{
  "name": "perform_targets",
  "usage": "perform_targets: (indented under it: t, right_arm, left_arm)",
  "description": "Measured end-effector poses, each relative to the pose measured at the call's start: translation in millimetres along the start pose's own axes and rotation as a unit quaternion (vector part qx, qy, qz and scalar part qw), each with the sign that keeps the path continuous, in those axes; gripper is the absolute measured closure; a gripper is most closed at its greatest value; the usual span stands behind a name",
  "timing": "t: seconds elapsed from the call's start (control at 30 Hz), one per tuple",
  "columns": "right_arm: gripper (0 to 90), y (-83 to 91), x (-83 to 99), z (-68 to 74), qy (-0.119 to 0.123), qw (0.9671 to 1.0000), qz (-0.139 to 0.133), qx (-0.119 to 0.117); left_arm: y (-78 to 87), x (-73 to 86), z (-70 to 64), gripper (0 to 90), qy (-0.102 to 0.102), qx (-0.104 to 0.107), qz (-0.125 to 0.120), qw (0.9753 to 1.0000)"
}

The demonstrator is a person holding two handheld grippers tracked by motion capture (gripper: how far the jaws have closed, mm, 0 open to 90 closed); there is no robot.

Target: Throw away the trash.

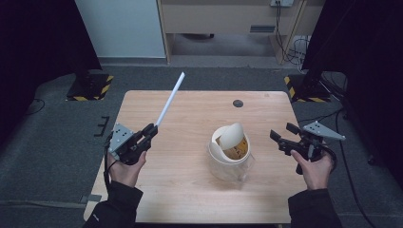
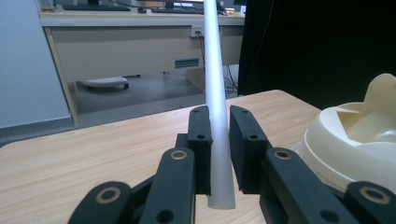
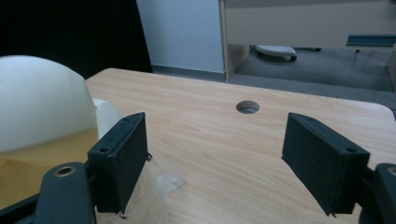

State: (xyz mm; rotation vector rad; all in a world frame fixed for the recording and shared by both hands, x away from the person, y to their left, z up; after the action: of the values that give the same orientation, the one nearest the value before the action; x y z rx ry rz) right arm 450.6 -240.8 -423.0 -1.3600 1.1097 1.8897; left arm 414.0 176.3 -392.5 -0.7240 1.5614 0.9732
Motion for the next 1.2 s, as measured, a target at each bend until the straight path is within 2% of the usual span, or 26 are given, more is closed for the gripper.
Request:
perform_targets:
  t: [0.2,0.37,0.67,0.93,1.07,1.17,1.2]
  right_arm:
    - [22.9,2.2,-10.0,7.9,-0.01,0.9997,-0.018,-0.009]
    - [22.9,3.1,-20.3,20.2,-0.004,0.9994,-0.026,-0.023]
    - [23.7,9.5,-44.9,37.0,0.002,0.9978,-0.05,-0.044]
    - [24.7,1.7,-58.9,66.1,0.013,0.9957,-0.056,-0.073]
    - [26.4,-3.2,-62.2,83.3,0.011,0.9942,-0.053,-0.093]
    - [27.2,-5.5,-63.9,91.6,0.01,0.9934,-0.05,-0.103]
    - [27.8,-7.7,-66.2,99.1,0.012,0.9927,-0.048,-0.11]
  left_arm:
    - [4.7,-5.3,-17.7,78.8,-0.012,0.019,-0.016,0.9996]
    - [6.9,-7.7,-29.0,78.8,-0.02,0.029,-0.021,0.9991]
    - [19.9,-5.0,-38.9,78.7,-0.026,0.045,-0.026,0.9983]
    - [23.6,1.4,-45.6,78.7,-0.028,0.057,-0.026,0.9977]
    - [24.3,0.7,-52.5,78.8,-0.038,0.061,-0.033,0.9969]
    - [23.7,-0.2,-56.6,78.7,-0.035,0.067,-0.037,0.9964]
    - [22.9,-0.5,-60.7,78.7,-0.038,0.073,-0.038,0.9959]
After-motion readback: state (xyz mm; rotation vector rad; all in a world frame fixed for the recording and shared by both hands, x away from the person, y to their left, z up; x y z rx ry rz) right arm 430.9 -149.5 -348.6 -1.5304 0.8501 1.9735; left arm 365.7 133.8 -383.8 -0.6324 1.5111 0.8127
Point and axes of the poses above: each handheld gripper's, and its own axes: y roughly backward along the jaws, x roughly out of its underside, z roughly to its left, the point moved 9 cm from there along -y, roughly forward along the jaws
